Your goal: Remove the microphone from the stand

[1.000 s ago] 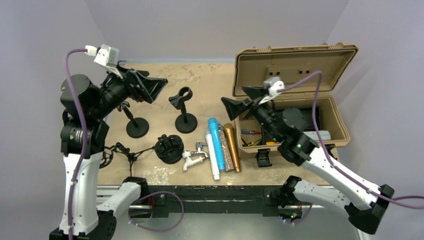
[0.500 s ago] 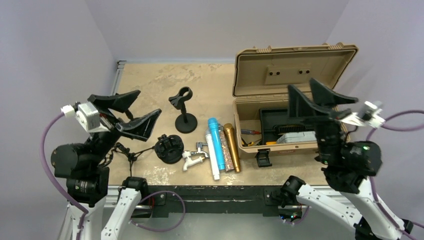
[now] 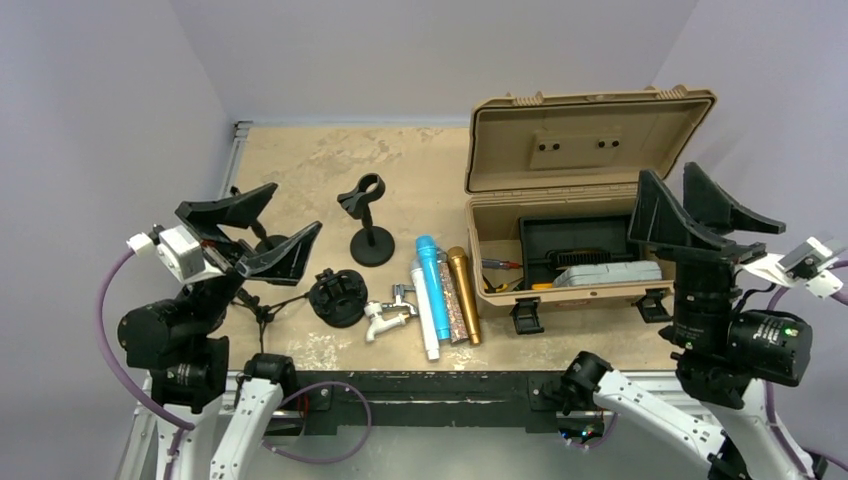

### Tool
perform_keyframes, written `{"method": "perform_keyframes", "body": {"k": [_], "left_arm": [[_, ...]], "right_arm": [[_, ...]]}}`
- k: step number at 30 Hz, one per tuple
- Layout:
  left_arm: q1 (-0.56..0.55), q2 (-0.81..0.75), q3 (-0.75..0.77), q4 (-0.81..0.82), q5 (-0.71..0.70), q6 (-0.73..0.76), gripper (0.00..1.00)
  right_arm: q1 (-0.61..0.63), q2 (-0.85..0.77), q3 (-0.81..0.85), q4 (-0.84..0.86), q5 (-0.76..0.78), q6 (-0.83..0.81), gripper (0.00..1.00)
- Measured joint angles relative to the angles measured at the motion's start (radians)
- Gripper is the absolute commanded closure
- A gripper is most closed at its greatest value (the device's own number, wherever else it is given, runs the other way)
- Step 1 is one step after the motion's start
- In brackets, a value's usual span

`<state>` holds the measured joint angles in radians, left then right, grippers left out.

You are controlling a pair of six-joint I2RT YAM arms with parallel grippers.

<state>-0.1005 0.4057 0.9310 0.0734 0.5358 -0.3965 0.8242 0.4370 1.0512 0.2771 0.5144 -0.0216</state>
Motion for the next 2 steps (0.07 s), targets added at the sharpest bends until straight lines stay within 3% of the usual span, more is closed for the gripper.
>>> {"method": "perform_keyframes", "body": {"k": [2], "left_arm": [[0.0, 0.004, -0.001, 0.0, 0.0, 0.008, 0.1]], "right_arm": [[0.0, 0.0, -0.011, 0.006, 0.024, -0.003, 0.01]]}}
